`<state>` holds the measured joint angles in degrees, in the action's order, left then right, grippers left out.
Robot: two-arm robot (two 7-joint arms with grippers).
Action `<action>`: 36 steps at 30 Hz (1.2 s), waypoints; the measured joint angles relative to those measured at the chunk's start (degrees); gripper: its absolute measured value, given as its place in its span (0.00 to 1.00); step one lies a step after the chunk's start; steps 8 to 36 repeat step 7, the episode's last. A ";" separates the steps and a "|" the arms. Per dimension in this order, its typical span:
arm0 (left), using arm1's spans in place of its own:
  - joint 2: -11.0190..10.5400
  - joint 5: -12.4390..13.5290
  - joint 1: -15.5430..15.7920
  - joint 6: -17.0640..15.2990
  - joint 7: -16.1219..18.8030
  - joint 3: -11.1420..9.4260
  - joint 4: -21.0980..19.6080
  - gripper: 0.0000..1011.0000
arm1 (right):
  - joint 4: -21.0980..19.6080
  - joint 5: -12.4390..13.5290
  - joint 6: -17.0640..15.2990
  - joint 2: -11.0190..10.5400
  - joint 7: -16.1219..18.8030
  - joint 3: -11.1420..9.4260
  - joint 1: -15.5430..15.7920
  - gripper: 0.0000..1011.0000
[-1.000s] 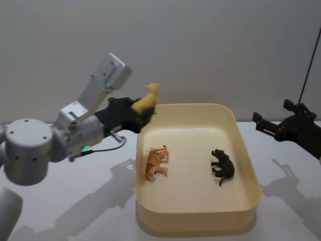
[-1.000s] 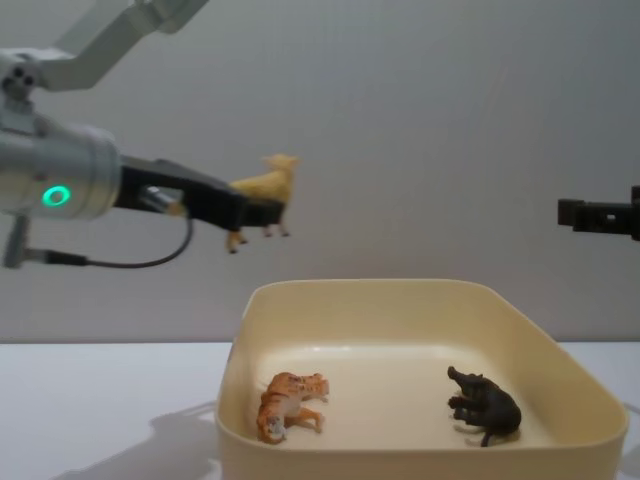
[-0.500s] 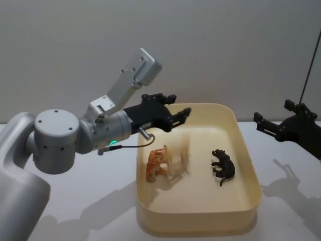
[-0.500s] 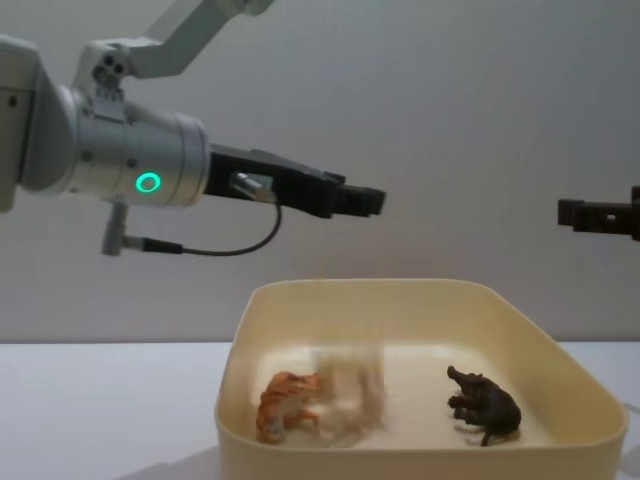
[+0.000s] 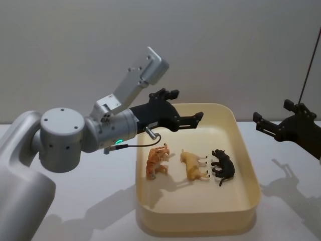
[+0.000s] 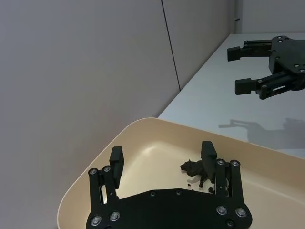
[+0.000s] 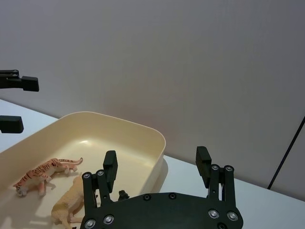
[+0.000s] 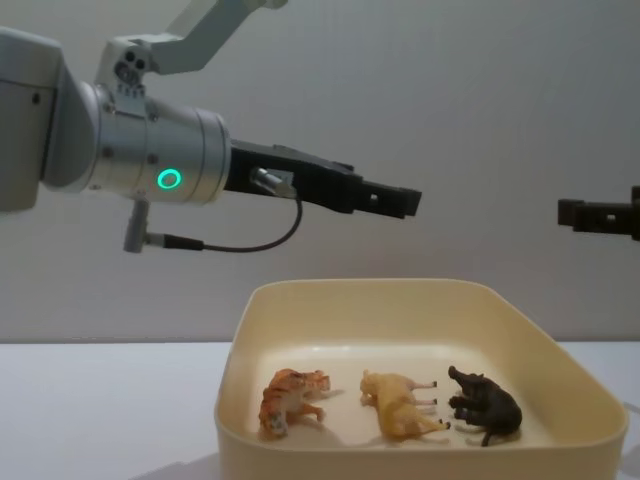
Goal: Pick up the toy alternately with two hands and place it into the central storage box.
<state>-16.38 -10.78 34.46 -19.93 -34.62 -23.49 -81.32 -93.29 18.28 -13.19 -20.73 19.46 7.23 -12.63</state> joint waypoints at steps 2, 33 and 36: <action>-0.44 -0.18 -0.55 0.01 0.95 0.14 -0.78 0.99 | 0.00 0.00 0.00 0.00 0.00 0.00 0.00 0.99; -1.61 -0.65 -2.01 0.14 3.09 0.57 -2.64 0.99 | 0.00 0.00 0.00 0.00 0.00 0.00 0.00 0.99; -1.61 -0.65 -2.01 0.14 3.09 0.57 -2.64 0.99 | 0.00 0.00 0.00 0.00 0.00 0.00 0.00 0.99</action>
